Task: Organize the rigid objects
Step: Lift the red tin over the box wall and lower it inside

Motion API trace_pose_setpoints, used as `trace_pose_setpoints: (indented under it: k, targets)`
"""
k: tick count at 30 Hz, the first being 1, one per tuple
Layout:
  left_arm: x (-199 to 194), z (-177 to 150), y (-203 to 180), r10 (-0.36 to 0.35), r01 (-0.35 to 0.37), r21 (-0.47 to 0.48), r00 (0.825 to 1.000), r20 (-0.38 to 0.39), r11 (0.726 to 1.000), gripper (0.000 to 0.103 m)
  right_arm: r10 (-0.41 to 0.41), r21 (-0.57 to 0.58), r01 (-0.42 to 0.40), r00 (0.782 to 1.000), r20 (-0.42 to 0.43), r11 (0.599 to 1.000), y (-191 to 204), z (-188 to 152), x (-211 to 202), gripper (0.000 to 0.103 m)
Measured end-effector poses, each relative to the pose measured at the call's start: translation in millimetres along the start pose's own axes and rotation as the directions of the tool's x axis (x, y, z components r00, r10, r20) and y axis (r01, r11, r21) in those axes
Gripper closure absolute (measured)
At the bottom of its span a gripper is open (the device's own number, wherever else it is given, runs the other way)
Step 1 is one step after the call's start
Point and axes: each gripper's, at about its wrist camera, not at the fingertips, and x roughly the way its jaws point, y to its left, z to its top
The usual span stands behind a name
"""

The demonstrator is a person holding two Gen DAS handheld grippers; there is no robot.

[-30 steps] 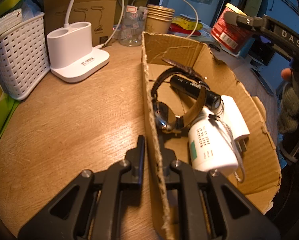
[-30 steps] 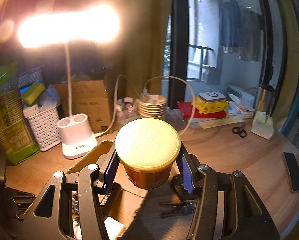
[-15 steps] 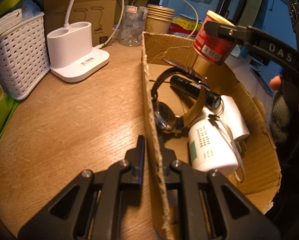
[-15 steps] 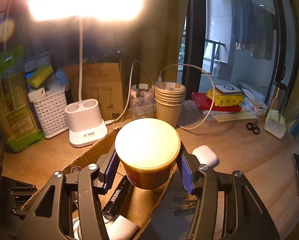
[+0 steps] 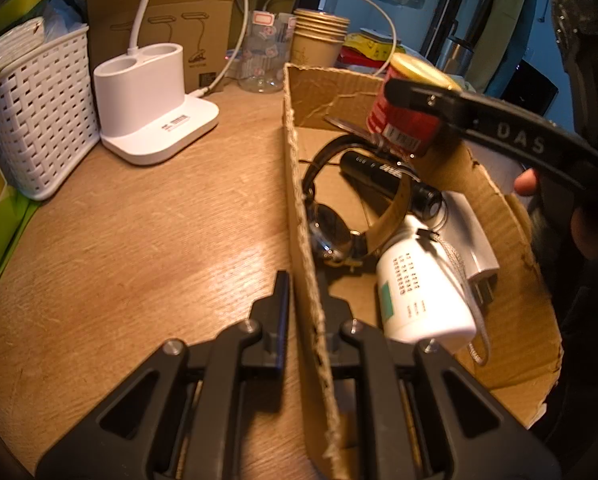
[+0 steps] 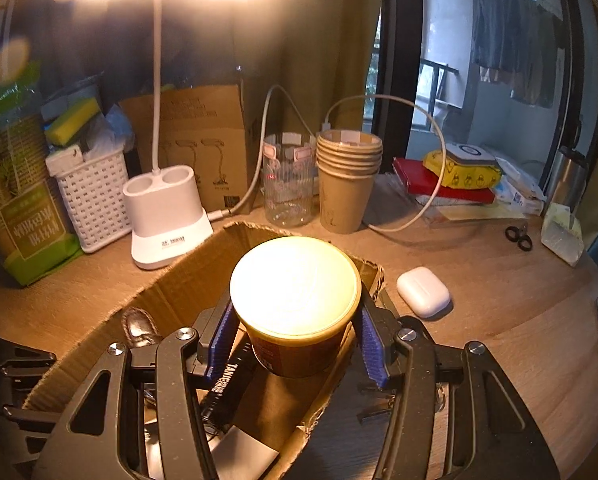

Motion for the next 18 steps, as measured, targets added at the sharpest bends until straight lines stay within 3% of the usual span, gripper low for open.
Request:
trace_pose_setpoints:
  k: [18]
  targets:
    - [0,0,0,0.0,0.0,0.0,1.0,0.0,1.0,0.091,-0.032,-0.038,0.03,0.998,-0.051,0.999,6,-7,13,0.046]
